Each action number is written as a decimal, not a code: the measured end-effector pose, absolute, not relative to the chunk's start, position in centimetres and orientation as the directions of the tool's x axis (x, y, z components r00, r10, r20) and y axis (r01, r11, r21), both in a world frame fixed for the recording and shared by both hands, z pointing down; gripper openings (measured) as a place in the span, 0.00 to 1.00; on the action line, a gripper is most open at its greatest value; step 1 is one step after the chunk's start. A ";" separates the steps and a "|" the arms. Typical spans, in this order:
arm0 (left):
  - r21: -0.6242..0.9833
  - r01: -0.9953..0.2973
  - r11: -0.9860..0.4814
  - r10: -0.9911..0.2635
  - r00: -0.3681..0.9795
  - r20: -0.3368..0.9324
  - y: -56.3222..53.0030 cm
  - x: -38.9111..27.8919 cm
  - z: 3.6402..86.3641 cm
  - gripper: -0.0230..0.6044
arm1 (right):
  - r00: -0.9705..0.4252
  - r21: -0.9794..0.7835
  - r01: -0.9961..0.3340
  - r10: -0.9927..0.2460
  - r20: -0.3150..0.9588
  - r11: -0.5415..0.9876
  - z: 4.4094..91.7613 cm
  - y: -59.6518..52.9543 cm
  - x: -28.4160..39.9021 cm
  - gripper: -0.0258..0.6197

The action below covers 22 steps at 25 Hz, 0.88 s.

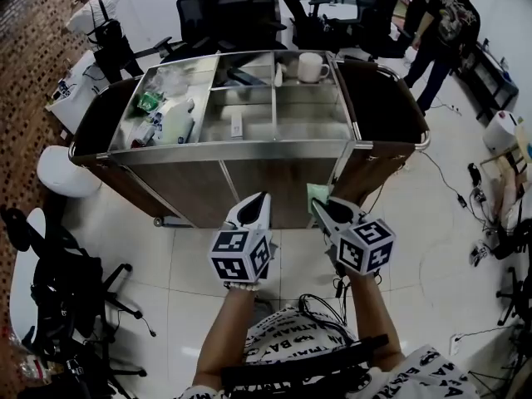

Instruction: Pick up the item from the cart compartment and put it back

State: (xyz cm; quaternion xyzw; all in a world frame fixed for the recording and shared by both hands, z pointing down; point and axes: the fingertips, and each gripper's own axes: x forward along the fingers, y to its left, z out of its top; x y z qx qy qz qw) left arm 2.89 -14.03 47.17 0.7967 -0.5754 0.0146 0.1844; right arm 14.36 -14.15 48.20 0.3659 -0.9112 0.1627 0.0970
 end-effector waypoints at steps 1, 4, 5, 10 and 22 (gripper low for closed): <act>0.277 -0.921 -0.274 -0.911 0.341 0.231 -14.0 3.0 47.1 0.04 | -0.714 -0.223 -0.698 -0.636 0.294 0.681 48.1 -14.1 14.4 0.17; 0.276 -0.917 -0.288 -0.911 0.352 0.217 -13.9 3.3 46.8 0.04 | -0.715 -0.213 -0.697 -0.638 0.288 0.685 47.6 -13.9 14.4 0.17; 0.275 -0.916 -0.292 -0.911 0.354 0.212 -13.9 3.4 46.7 0.04 | -0.714 -0.210 -0.697 -0.639 0.286 0.685 47.4 -13.8 14.5 0.17; 0.268 -0.910 -0.317 -0.903 0.376 0.207 -13.9 3.8 46.5 0.04 | -0.708 -0.202 -0.704 -0.646 0.286 0.681 47.2 -13.6 14.5 0.17; 0.302 -0.890 -0.343 -0.879 0.417 0.231 -15.0 3.0 47.5 0.04 | -0.678 -0.212 -0.733 -0.667 0.308 0.646 48.0 -14.3 13.5 0.17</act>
